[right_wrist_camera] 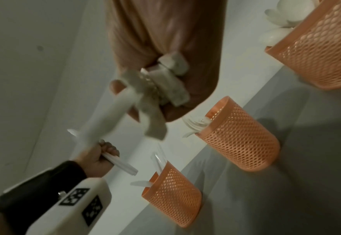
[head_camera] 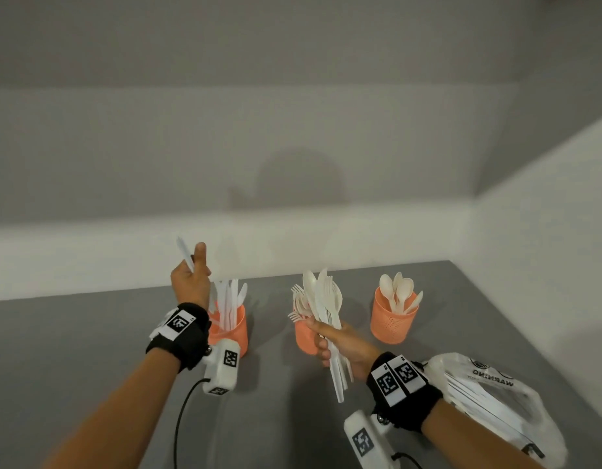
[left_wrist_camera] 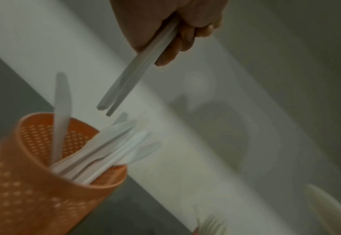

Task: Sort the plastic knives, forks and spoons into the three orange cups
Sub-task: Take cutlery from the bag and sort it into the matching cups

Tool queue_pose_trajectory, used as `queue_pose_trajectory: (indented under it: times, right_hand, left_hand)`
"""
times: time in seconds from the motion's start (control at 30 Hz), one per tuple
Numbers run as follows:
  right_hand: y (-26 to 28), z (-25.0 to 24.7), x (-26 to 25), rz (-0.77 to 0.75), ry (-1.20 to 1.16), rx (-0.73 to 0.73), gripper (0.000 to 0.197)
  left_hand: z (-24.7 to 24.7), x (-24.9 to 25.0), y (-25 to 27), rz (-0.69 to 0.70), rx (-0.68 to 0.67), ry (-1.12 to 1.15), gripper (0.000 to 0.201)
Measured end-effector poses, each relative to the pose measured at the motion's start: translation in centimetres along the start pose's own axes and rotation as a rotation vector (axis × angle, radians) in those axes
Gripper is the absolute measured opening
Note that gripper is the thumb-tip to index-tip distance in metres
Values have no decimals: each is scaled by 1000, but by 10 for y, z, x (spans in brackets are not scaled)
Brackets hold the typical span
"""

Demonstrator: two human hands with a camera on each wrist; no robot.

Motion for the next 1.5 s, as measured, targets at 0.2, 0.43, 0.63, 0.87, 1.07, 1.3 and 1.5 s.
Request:
queue_pose_trajectory:
  times: [0.2,0.43,0.63,0.87,1.07,1.3,1.5]
  right_hand:
    - [-3,-8,-2,35,-62,-14,10]
    - [-14,-7,5,60,-48,-17,8]
    - [-20,-2,4,39,-83,-65,11]
    - [-23,9,8,7,-62,-96,11]
    - [-14,12,16,44,-38,-147,6]
    - [-4,5,27,130,-44,-217,36]
    - [-2,-1,27,60,-110,-158,44]
  left_hand:
    - [11,-43,15,-115,-156,-97,45]
    - [9,-51,18,100,-302,-331,24]
    - [8,2,35,357,-262,-291,21]
    - [41,29,101,232,-635,-240,14]
    - [55,24,107,140,-671,-405,35]
    - [60,21,110,-114,-676,-139,12]
    - [53,28,111,-145,-522,30,16]
Point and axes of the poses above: each hand's wrist, its own y-axis away from the middle knuckle, its own z-axis out of the palm, x = y × z, the point moved 3 cm from there along -y, towards the middle knuckle, and after that the axes turned 15 degrees about z, right-handed, at the moved point
